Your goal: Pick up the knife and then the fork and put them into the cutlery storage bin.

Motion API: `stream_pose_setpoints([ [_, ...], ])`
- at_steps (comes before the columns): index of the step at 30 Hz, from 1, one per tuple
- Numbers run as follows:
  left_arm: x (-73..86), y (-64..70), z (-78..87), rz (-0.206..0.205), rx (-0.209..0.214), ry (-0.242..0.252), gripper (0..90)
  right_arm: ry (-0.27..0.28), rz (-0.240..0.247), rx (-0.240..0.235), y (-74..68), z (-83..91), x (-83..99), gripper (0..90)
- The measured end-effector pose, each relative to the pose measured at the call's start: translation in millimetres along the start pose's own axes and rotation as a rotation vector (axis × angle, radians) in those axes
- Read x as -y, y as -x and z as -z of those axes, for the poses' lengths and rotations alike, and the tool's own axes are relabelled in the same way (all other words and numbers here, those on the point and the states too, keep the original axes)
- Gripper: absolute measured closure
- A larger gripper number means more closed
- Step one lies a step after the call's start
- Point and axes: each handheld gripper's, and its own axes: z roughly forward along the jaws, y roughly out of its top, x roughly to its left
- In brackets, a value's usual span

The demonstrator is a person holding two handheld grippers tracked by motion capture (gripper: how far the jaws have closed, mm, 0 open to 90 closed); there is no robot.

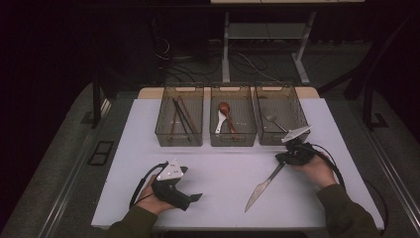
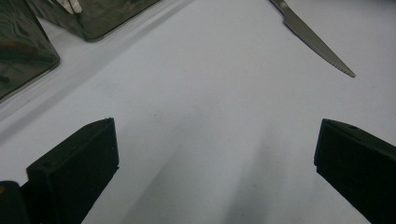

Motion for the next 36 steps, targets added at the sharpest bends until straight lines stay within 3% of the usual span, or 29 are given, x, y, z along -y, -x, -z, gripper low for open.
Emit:
stream_pose_setpoints([
  [22,0.0,0.9,-0.5,0.001,0.003,-0.004,0.0,-0.051,0.000,0.006,-2.9,18.8,23.2,90.0],
  [36,-0.3,1.4,-0.4,0.004,0.004,0.000,0.0,-0.086,0.022,-0.031,-15.5,33.5,42.9,90.0],
])
